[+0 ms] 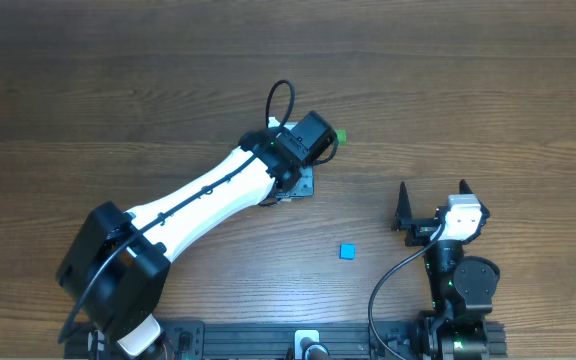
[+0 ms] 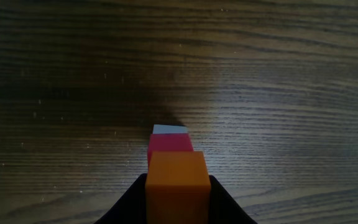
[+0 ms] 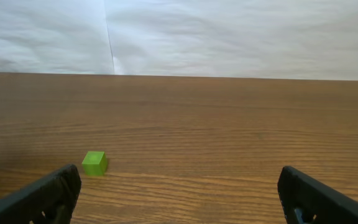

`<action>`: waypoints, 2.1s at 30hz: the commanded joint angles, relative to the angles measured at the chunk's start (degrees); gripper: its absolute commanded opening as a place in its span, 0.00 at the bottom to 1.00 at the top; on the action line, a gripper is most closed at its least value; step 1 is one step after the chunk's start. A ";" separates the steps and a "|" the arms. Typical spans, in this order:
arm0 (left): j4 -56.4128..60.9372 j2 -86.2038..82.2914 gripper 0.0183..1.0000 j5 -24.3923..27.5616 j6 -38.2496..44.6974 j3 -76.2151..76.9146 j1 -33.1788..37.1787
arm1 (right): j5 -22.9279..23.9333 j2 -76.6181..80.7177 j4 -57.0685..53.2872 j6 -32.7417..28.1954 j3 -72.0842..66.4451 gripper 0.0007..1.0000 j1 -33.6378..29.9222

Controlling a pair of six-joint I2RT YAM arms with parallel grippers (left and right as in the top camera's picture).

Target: Stack Cubes

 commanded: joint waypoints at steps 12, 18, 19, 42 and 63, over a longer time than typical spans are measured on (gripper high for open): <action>-0.04 1.36 0.02 -0.07 0.83 1.16 -0.26 | 0.11 -0.35 0.11 -0.39 -0.44 0.99 -0.04; -0.22 1.99 0.04 -0.09 0.85 1.16 -0.26 | 0.11 -0.35 0.11 -0.39 -0.44 0.99 -0.04; -0.26 2.08 0.04 -0.09 0.85 1.16 -0.26 | 0.11 -0.35 0.11 -0.39 -0.44 0.99 -0.04; -1.07 2.21 0.34 -0.28 0.83 1.16 -0.22 | 0.11 -0.35 0.09 -0.37 -0.44 0.99 -0.04; 4.55 -9.25 1.00 -11.80 0.83 5.55 2.16 | 0.09 -0.35 0.11 -0.39 -0.44 0.99 -0.04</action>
